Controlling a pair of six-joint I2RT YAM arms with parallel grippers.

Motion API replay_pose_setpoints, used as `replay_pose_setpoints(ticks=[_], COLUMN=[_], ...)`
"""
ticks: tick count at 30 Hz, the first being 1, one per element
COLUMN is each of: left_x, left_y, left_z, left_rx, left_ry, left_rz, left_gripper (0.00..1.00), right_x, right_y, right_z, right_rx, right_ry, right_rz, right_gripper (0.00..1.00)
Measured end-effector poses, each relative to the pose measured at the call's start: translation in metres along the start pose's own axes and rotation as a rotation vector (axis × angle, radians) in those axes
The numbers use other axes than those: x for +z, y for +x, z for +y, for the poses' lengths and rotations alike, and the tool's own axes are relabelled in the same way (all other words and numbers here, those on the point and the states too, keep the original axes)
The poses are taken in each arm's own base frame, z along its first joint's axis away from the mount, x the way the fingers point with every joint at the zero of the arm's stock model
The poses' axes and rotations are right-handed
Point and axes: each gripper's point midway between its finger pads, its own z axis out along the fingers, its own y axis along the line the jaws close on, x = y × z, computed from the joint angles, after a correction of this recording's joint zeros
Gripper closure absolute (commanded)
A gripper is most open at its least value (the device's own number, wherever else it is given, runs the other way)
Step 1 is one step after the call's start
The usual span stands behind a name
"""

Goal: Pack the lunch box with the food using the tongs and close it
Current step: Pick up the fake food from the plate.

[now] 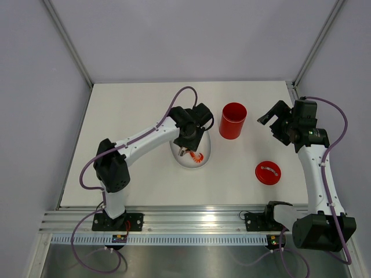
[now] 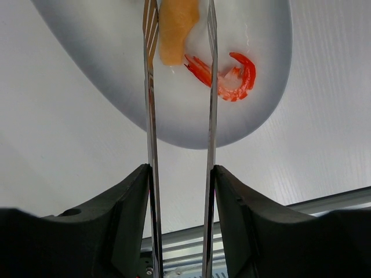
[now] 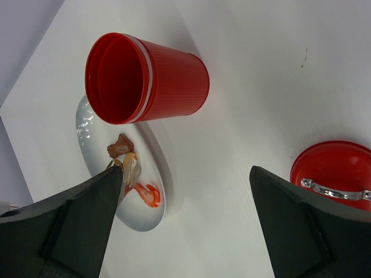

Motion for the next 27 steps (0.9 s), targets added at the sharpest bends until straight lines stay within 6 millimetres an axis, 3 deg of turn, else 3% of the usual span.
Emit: replay_pose_setpoints(ticks=[15, 27], left_x=[-0.0045, -0.0101], left_y=[0.0018, -0.0015], left_z=[0.0005, 0.0002], left_rx=[0.008, 0.008], left_ry=[-0.006, -0.002], left_rz=[0.008, 0.0], left_gripper=[0.66, 0.69], right_x=[0.0, 0.0], right_y=[0.0, 0.0], right_z=[0.0, 0.0], right_rx=[0.0, 0.0], right_ry=[0.0, 0.0], right_rz=[0.0, 0.0], right_gripper=[0.01, 0.01])
